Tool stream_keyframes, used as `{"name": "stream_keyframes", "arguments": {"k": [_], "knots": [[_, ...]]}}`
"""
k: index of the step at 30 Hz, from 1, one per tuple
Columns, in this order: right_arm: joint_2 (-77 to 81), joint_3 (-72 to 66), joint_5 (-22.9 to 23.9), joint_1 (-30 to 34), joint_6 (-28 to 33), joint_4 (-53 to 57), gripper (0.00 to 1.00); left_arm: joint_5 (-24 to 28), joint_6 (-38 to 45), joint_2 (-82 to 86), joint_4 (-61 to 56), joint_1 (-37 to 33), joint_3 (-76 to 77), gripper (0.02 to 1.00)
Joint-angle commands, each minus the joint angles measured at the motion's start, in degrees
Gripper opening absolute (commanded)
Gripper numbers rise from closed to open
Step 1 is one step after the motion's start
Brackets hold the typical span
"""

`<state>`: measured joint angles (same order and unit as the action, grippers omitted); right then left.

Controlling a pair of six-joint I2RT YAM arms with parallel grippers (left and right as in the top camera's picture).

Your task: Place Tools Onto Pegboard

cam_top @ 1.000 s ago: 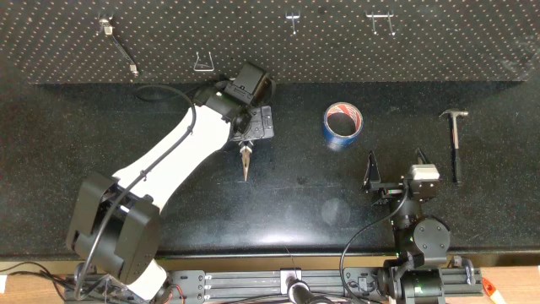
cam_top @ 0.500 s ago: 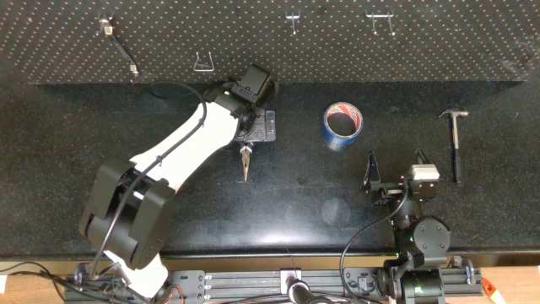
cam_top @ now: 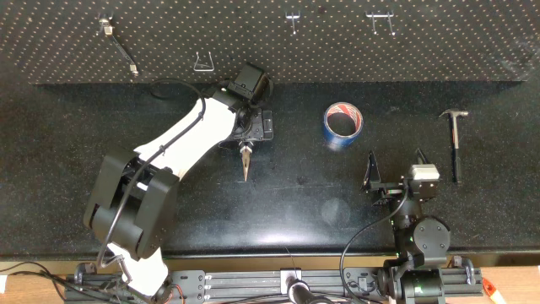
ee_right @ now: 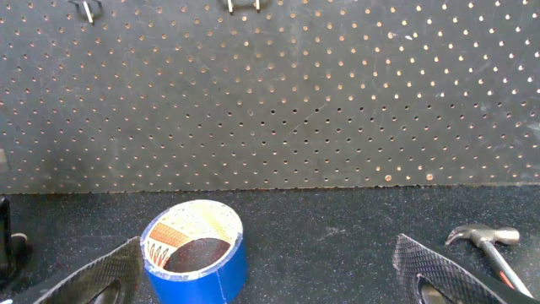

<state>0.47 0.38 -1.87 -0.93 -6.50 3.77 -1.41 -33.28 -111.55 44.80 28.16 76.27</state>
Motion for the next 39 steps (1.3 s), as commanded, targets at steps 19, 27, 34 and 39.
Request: {"name": "stream_keyframes", "arguments": {"k": [19, 27, 34, 39], "knots": [[-0.42, -0.15, -0.50, -0.28, 0.81, 0.24, 0.963, -1.95, 2.23, -1.33, -0.09, 0.02, -0.37, 0.695], [-0.42, -0.15, -0.50, -0.28, 0.81, 0.24, 0.963, -1.73, 2.23, -1.36, -0.07, 0.02, -0.37, 0.586], [-0.42, -0.15, -0.50, -0.28, 0.81, 0.26, 0.963, -1.75, 2.23, -1.33, -0.07, 0.02, -0.37, 0.538], [-0.42, -0.15, -0.50, -0.28, 0.81, 0.24, 0.963, -1.75, 2.25, -1.33, -0.09, 0.02, -0.37, 0.406]]}}
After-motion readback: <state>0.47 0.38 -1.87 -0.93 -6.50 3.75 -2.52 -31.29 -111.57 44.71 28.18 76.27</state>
